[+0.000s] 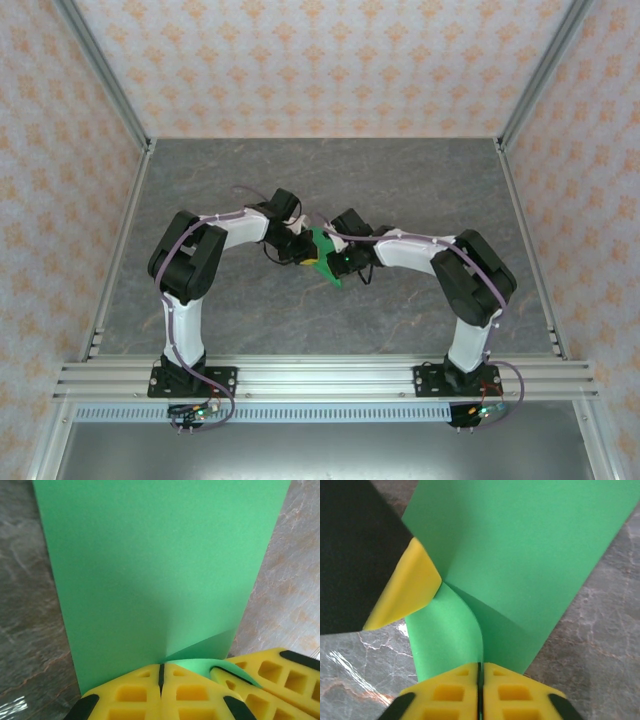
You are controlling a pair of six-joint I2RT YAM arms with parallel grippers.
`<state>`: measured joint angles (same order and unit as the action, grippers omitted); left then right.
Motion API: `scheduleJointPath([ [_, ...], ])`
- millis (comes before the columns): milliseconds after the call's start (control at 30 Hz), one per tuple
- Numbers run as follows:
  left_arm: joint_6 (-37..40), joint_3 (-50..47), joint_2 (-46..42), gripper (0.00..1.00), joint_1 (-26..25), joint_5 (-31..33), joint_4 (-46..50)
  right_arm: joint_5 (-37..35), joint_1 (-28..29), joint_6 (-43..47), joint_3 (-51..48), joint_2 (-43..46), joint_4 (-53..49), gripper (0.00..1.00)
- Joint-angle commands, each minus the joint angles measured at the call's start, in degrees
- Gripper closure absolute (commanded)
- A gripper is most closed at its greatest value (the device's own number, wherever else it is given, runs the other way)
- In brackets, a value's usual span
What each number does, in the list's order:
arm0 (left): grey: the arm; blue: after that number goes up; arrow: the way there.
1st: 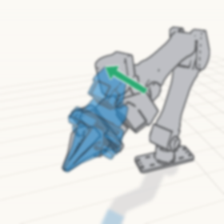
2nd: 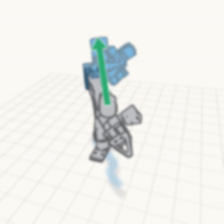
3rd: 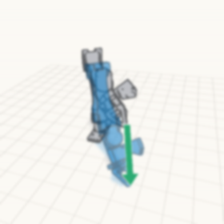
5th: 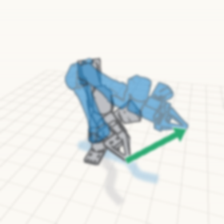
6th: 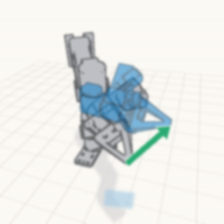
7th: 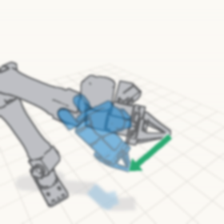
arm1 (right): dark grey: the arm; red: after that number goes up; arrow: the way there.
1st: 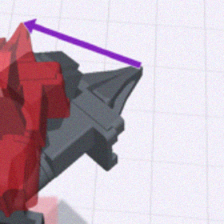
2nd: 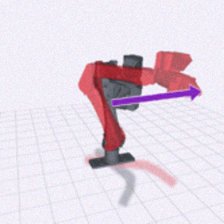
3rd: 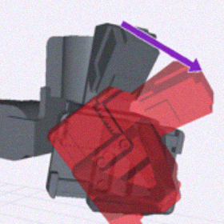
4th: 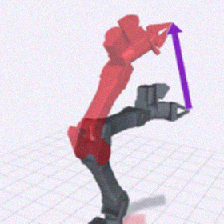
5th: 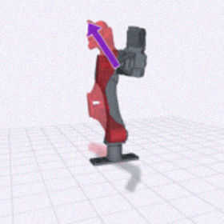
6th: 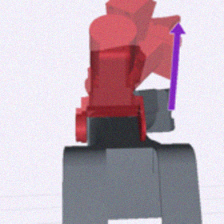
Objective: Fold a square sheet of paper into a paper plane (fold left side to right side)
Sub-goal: Third fold the triangle at the center of the table.
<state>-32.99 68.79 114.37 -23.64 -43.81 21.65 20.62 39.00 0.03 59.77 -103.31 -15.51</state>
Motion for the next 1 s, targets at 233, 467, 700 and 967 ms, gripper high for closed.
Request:
scheduleJointPath([
  [233,0.65,-3.76,3.14,0.96,-0.41,8.04,2.87,1.50,-3.01,-4.13,4.13,9.62,-9.79,0.64],
  [467,0.74,-3.49,2.89,0.96,-0.40,7.95,2.95,21.31,-3.06,-13.90,2.29,7.01,-5.19,0.72],
  [700,0.84,-3.27,2.88,0.96,-0.40,7.84,3.16,29.87,-2.97,-19.58,3.16,-0.60,-2.58,0.74],
  [967,0.88,-3.31,2.75,0.97,-0.41,8.04,3.22,26.77,-3.07,-21.20,3.78,-4.83,-4.36,0.74],
])
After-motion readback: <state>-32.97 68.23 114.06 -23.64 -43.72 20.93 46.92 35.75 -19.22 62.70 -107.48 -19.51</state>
